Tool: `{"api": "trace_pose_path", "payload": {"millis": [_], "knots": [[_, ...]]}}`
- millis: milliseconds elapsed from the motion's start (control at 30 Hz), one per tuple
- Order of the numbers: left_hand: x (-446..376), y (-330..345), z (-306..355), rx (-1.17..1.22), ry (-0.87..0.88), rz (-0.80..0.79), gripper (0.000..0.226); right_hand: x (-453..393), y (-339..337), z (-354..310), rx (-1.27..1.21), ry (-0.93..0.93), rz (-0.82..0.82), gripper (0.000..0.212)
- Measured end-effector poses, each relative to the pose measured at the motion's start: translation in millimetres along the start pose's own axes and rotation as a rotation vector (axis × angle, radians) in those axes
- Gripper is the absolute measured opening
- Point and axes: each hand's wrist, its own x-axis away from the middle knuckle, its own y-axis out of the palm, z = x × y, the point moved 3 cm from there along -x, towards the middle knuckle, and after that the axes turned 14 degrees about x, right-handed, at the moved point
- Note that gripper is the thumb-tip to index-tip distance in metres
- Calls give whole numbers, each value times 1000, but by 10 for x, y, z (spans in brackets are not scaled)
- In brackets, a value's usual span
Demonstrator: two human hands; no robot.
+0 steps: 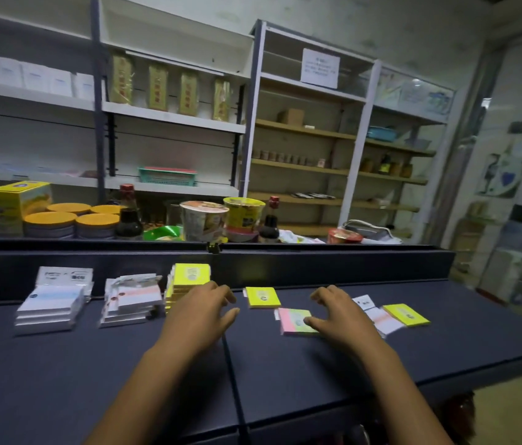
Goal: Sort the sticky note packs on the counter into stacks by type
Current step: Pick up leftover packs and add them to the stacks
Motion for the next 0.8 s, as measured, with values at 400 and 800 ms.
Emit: {"api": "trace_pose_path", "payload": {"millis": [400,800], "knots": [[62,910,1142,26,-82,20,25,331,-108,1273,2,-70,13,42],[-61,1209,1010,-12,-255,-37,36,240,17,1562,-75,-107,13,47]]}}
